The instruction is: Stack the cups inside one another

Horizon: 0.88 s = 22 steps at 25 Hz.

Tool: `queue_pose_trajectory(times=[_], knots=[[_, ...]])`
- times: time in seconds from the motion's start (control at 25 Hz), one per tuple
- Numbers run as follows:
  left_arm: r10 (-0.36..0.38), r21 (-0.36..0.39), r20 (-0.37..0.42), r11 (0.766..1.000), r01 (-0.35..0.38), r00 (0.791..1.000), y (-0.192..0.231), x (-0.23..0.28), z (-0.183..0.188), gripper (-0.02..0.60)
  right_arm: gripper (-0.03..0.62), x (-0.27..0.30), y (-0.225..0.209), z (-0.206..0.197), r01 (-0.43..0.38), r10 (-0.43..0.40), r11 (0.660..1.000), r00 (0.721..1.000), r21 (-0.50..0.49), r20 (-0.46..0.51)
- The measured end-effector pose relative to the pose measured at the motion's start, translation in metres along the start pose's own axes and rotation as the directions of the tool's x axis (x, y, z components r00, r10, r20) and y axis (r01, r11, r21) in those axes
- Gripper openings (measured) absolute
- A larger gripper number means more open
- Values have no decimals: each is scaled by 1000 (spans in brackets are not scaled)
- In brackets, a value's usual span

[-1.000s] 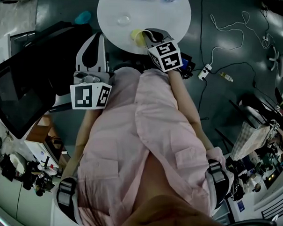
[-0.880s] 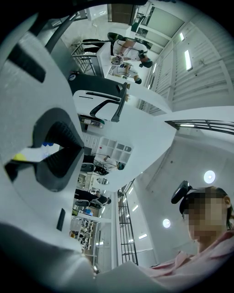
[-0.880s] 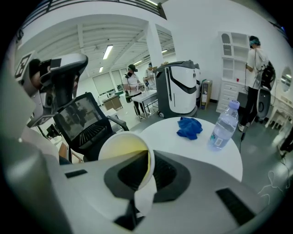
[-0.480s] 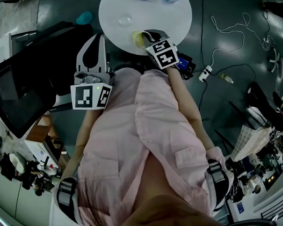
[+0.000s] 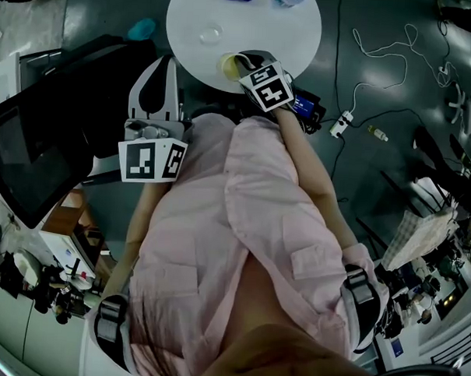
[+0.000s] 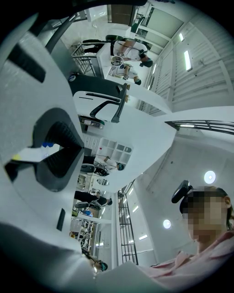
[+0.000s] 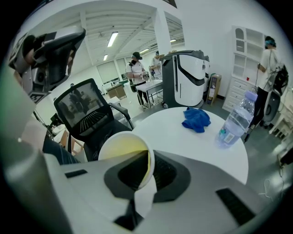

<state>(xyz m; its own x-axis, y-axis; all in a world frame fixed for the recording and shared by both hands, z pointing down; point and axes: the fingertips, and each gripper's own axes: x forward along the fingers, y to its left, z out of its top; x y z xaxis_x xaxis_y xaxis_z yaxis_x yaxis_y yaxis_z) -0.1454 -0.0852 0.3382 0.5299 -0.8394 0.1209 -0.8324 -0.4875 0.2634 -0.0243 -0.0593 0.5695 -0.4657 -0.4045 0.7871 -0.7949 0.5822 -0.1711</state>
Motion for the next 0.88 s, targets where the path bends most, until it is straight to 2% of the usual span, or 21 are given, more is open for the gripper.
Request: queue_pose_trajectory(times=[0.6, 0.88], knots=[[20, -2, -2, 1000, -20, 1000, 4, 0, 3, 15, 38, 20, 1, -13, -26, 17, 996, 995, -85, -97], [23, -1, -1, 1000, -23, 1000, 3, 0, 3, 15, 38, 26, 2, -19, -31, 20, 995, 994, -96, -107]])
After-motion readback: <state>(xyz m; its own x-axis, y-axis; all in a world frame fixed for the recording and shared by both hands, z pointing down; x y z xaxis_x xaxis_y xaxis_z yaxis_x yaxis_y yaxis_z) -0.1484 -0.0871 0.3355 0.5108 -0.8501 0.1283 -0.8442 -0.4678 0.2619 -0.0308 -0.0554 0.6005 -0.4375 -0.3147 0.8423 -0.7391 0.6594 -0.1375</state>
